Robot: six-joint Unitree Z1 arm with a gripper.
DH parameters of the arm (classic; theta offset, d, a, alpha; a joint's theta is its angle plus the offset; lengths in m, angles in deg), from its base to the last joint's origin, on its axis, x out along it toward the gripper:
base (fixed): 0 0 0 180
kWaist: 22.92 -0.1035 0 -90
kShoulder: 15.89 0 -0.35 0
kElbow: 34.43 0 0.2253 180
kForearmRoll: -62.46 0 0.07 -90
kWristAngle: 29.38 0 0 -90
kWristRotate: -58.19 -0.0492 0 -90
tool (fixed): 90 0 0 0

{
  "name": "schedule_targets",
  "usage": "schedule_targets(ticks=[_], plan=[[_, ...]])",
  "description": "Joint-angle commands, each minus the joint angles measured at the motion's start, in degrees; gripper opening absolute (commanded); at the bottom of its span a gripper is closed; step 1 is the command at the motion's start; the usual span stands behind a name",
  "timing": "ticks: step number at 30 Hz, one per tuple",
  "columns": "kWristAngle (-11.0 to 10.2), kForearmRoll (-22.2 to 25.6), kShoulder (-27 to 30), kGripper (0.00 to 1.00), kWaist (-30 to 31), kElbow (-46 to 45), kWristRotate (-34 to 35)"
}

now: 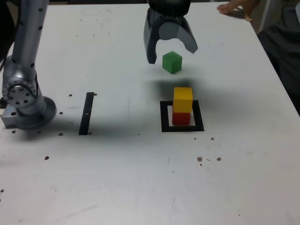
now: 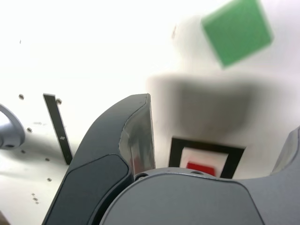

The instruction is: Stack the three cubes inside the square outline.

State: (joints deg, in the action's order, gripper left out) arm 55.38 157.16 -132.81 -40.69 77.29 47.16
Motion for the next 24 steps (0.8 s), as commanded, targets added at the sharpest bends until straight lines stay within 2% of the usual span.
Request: schedule_targets(ticks=[1,14,19,24], plan=[[-0.1,0.8,-1.9,1.00,-1.4,2.3,-0.5],[0.8,3.0,-10.0,0.99,-5.6,10.5,-0.4],[2.5,3.0,-11.1,1.00,-6.0,10.8,7.3],[2.9,3.0,-12.0,1.00,-6.0,11.9,14.2]])
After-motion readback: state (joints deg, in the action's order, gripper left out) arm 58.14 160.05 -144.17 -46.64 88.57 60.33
